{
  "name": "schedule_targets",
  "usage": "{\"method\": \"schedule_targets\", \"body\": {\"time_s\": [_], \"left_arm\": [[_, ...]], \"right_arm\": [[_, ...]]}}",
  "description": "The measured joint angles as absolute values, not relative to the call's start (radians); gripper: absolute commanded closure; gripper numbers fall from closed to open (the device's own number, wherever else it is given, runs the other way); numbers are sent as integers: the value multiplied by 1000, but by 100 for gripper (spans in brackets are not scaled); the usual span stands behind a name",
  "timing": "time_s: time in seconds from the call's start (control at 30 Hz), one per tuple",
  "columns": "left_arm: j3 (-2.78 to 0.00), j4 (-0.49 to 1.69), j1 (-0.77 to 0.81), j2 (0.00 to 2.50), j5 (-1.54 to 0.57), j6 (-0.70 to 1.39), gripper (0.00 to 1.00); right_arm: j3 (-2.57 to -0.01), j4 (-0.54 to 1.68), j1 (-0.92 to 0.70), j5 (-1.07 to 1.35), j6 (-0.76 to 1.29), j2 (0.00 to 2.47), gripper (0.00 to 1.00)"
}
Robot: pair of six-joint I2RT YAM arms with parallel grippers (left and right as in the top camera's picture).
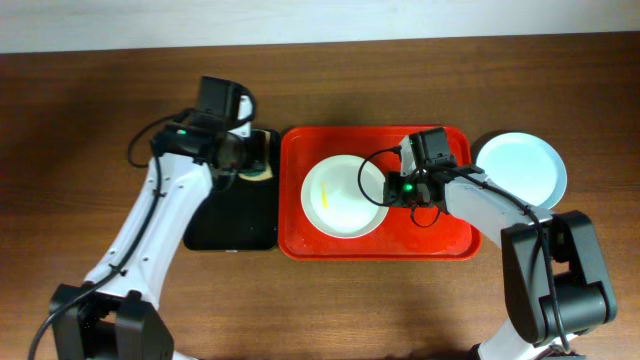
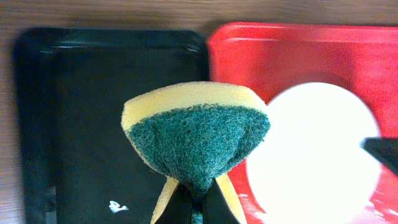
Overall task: Clean dirty plates on tray and stack at the side
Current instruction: 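Carry the sponge right onto the white plate held by the right gripper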
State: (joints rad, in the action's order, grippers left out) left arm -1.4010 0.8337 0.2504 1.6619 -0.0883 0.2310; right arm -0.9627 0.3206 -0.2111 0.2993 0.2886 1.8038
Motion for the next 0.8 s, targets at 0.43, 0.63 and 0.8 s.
{"method": "schedule_targets", "body": {"time_s": [0.43,0.63,0.8], "left_arm": [[-1401,789,450,1794,-131,356,100],[-1401,757,479,1882,-131,397,100],[-1401,718,503,1938,-131,434,100]], "right_arm": [[-963,305,-211,353,289,1811,96],[-963,306,-211,353,289,1811,96],[-963,305,-211,353,289,1811,96]]}}
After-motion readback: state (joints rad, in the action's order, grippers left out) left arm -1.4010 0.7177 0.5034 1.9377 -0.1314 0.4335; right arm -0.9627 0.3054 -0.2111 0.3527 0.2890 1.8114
